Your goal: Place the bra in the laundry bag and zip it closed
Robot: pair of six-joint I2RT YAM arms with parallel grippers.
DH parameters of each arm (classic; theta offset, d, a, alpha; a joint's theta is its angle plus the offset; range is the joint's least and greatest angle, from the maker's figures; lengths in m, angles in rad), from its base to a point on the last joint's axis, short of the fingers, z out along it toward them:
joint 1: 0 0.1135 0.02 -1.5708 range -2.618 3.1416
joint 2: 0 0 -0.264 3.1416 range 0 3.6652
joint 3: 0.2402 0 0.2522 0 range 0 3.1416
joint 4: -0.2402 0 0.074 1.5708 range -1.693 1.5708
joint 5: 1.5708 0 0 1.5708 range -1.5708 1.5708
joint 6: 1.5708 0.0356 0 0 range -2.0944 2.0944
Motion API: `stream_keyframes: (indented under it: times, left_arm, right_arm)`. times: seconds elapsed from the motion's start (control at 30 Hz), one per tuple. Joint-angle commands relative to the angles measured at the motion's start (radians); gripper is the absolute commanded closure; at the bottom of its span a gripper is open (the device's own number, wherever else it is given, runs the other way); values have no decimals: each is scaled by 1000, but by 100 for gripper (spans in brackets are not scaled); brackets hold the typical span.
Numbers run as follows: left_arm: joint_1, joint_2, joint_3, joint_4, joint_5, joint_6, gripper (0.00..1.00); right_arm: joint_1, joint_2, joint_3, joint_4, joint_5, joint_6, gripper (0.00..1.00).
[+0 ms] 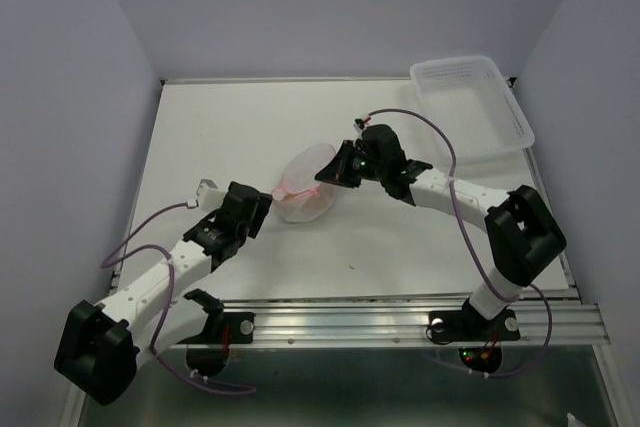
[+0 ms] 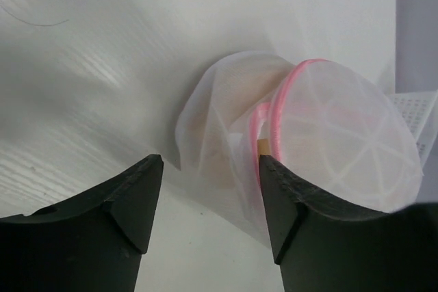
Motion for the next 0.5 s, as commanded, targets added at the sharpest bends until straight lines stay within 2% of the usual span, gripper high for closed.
stream_keyframes:
  times: [0.0,0.07,0.13,0.2,0.23,0.3,0.33,0.47]
  left_arm:
    - [-3,-22,94,-127,-40,79,23]
    - [-5,-38,144,-129,-28,130,18]
    - [-5,-61,169,-123,8,211,17]
    - [-5,-62,197,-47,63,291,12]
    - [-7,-45,203,40,160,406,15]
    - [-25,-11,226,81,276,458,15]
    - [-39,32,232,133,308,531,16]
    - [-126,148,276,153,361,623,16]
  right_arm:
    - [16,-60,47,16,64,-26,99]
    - [16,-69,44,14,80,-40,99]
    - [16,-80,36,14,116,-39,99]
    - [16,-89,35,-1,136,-34,99]
    - [25,-90,38,-22,161,-30,99]
    - [25,-89,44,-41,191,-20,99]
    - [25,-89,45,-52,196,-16,99]
    - [25,-80,64,-91,215,-8,99]
